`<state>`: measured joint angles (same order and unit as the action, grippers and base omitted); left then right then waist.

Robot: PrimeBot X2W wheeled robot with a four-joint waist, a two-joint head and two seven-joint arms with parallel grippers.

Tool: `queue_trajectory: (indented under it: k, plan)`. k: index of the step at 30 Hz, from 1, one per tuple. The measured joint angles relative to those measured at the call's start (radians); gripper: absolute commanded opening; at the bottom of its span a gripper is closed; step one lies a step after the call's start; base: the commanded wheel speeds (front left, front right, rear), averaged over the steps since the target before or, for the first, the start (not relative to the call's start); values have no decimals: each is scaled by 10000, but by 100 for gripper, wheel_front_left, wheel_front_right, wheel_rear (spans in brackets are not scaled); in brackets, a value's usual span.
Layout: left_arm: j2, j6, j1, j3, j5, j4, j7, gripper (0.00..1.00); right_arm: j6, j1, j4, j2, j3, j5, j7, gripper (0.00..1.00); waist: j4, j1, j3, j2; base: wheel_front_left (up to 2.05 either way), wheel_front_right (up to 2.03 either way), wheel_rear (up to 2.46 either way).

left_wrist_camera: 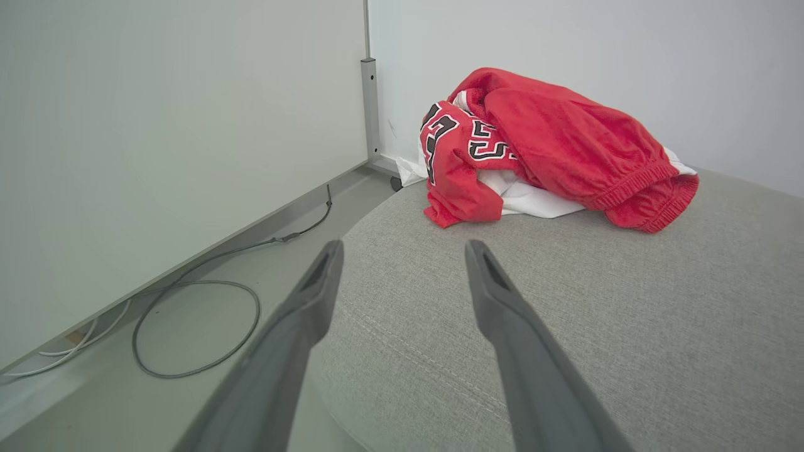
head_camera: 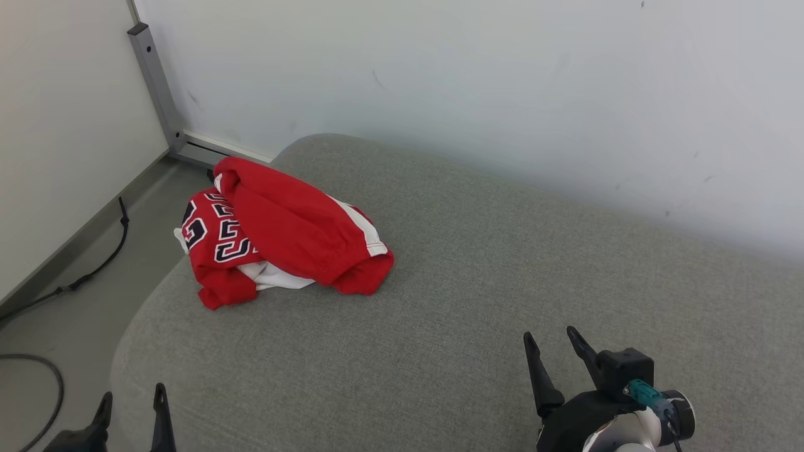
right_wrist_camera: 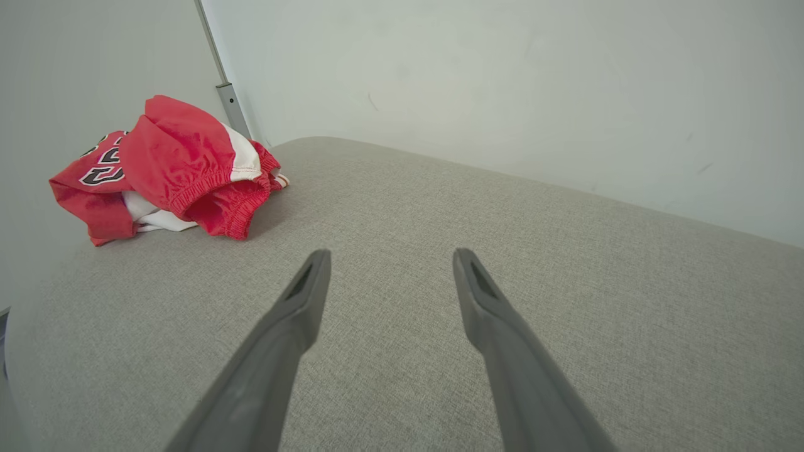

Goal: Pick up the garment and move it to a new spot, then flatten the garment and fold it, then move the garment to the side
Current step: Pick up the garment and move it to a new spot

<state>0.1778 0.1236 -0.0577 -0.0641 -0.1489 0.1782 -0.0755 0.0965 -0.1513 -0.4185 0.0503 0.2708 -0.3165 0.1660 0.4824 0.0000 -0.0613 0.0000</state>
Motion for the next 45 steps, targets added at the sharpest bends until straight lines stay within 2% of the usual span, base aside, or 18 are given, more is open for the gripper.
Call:
queue_trajectory:
  k: [2,5,11,18,27,34,44,45]
  plan:
    - [6,-25,13,-59,-42,4,100,100,0,1,-38,0,42,0,0,100,-32,0,-22,0,0,0,0]
    - [144,-410,286,-153,-121,109,293,100,0,21,-38,0,90,0,0,100,-108,0,-50,0,0,0,0]
    - [901,-1260,2291,-146,-301,497,671,100,2,53,58,-4,345,4,-90,100,-392,0,29,0,0,0,0]
    - [1129,-2282,4605,-207,-978,2004,1415,100,6,-5,357,10,529,234,-311,100,-1032,2,353,0,0,0,0]
    - [1407,-2481,7143,-201,-2142,4669,2439,100,52,-385,953,439,665,786,-731,100,-2091,3,1061,1,0,0,0]
    - [1430,-2481,7706,-506,-2614,6566,3396,100,90,-649,1300,775,721,1068,-1034,100,-2908,3,1683,1,0,0,0]
    - [1429,-2483,8249,-1352,-2886,8224,4498,100,92,-658,1758,991,748,1191,-1398,100,-3729,2,2426,1,0,0,0]
    - [1396,-2483,8265,-1407,-2880,8378,4560,87,94,-657,1820,999,740,1218,-1407,100,-3778,2,2484,1,0,0,0]
